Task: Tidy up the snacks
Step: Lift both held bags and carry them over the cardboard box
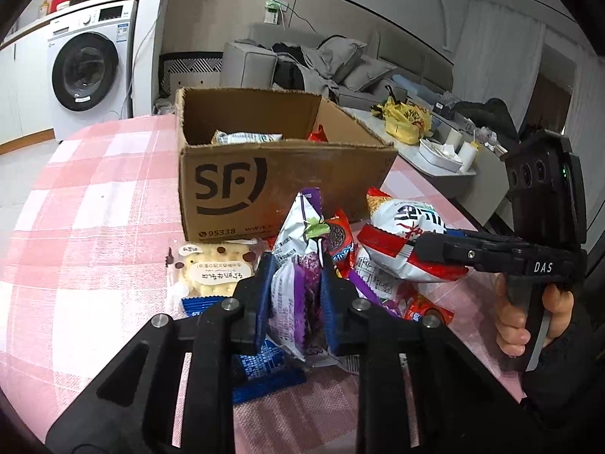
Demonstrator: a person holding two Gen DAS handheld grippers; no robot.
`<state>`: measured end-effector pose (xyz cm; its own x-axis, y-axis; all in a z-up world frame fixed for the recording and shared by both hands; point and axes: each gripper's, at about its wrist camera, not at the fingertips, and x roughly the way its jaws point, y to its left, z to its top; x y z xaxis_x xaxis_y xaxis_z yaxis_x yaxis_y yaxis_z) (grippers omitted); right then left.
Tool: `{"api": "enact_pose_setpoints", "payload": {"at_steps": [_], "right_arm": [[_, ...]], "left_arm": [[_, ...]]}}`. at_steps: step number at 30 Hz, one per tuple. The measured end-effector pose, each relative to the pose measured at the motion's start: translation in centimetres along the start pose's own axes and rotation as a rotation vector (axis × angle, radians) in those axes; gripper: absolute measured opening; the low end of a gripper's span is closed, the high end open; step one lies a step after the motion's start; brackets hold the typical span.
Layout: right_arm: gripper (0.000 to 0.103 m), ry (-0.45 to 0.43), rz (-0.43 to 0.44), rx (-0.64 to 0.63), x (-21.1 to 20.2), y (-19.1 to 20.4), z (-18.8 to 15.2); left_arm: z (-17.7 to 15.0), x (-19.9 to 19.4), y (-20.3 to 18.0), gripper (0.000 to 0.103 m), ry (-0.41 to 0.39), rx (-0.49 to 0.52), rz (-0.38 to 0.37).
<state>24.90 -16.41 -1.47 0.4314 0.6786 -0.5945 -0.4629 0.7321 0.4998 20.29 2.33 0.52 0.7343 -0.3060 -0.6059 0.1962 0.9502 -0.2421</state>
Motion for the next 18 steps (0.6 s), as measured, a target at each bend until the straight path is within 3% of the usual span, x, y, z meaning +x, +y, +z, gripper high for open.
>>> {"api": "enact_pose_setpoints", "payload": {"at_steps": [18], "right_arm": [[0.072, -0.129, -0.024, -0.054, -5.1, 3.6, 1.4]], "left_arm": [[2.2, -6.7, -0.5, 0.020, -0.143, -0.002, 0.046]]}}
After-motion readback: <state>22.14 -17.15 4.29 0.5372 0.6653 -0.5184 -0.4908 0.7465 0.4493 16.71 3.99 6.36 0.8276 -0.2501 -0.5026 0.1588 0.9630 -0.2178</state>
